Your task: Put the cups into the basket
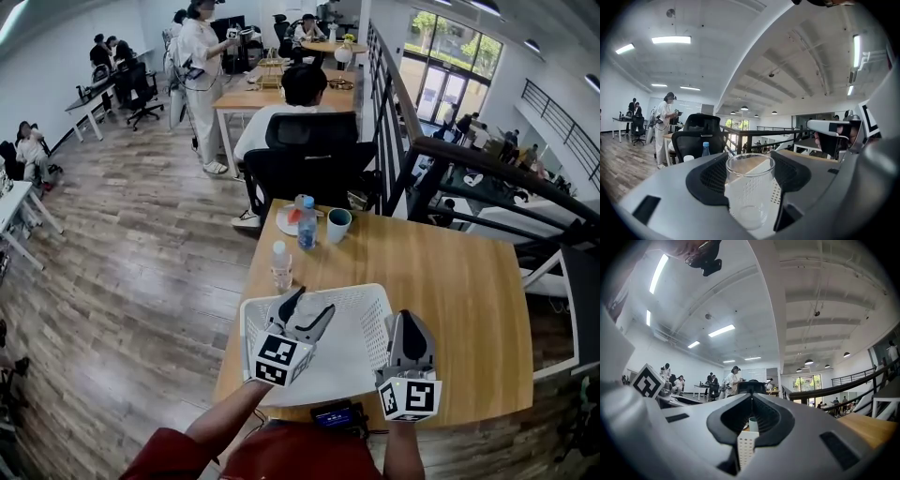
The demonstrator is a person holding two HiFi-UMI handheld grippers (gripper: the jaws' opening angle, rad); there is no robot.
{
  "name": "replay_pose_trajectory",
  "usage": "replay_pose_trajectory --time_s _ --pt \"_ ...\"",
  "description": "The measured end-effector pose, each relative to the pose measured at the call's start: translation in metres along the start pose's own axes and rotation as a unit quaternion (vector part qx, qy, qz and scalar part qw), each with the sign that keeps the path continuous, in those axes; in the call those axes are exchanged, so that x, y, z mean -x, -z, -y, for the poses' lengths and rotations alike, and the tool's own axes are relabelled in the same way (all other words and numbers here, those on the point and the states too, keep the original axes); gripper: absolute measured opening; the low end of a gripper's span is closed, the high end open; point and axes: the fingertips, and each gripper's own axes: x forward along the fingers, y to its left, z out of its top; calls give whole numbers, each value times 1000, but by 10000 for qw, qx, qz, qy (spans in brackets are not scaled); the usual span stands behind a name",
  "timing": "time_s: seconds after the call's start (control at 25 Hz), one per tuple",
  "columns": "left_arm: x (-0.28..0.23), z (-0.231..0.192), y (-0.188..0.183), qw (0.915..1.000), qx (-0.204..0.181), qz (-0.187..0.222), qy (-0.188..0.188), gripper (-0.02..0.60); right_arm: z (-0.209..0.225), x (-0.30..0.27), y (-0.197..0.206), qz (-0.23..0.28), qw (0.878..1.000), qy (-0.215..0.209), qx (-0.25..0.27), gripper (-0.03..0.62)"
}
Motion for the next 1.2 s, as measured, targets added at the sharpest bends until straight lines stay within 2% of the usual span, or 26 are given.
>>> replay_pose_trajectory --time_s 0.76,1.08,1.2 --pt "-28 1 51 9967 11 -778 226 288 4 -2 7 -20 9999 -40 -92 12" --pt "-33 6 75 9913 -101 -1256 393 288 3 -3 10 -67 9999 -62 -130 12" --pt "-35 7 83 9885 -7 -1439 463 288 3 -4 11 -63 9999 -91 -128 12"
